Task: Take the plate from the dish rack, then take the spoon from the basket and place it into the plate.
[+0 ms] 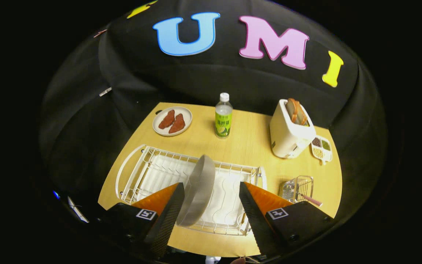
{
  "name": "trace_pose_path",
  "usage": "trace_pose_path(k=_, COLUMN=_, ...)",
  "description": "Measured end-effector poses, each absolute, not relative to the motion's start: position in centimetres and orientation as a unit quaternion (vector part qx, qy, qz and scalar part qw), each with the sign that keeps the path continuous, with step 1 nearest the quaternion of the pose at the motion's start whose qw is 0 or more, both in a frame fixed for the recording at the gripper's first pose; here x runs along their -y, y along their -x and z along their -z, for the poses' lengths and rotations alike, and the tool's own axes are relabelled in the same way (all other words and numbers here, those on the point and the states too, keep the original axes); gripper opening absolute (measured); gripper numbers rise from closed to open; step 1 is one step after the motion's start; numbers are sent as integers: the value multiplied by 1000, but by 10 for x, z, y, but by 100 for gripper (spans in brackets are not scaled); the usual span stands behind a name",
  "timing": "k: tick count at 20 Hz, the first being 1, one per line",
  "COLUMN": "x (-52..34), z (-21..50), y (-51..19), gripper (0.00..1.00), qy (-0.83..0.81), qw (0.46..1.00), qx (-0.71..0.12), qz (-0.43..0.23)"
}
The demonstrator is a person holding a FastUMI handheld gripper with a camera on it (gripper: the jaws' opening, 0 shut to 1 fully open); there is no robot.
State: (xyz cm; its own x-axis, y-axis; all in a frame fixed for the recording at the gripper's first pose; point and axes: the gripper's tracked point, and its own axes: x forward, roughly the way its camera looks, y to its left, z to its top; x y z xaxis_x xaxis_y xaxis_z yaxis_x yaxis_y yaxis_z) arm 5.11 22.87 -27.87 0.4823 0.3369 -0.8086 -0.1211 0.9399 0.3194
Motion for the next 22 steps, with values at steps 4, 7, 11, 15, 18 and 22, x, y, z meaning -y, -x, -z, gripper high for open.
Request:
trace_pose_path(k=4, x=-240, z=315, y=-53, gripper=89, qy=-102, qw=832, qx=-536, qz=-100)
trace_pose_path(k=7, x=-244, z=336, y=-50, gripper=76, qy=-97, qw=819, qx=-561, qz=-70)
trace_pose_path(k=11, x=-245, z=351, y=-45, gripper=43, qy=-74, qw=807, qx=-585, qz=-44)
trace_pose_path(k=15, x=-251, z=345, y=-46, gripper=34, qy=-42, qw=800, qx=-597, qz=-48)
trace_pose_path(k=18, x=-251, z=342, y=-48, gripper=33, qy=-35, qw=796, qx=-602, qz=-41)
trace_pose_path(k=22, x=-247, z=323, y=-64, gripper=32, qy=14, qw=809, qx=-586, qz=-28)
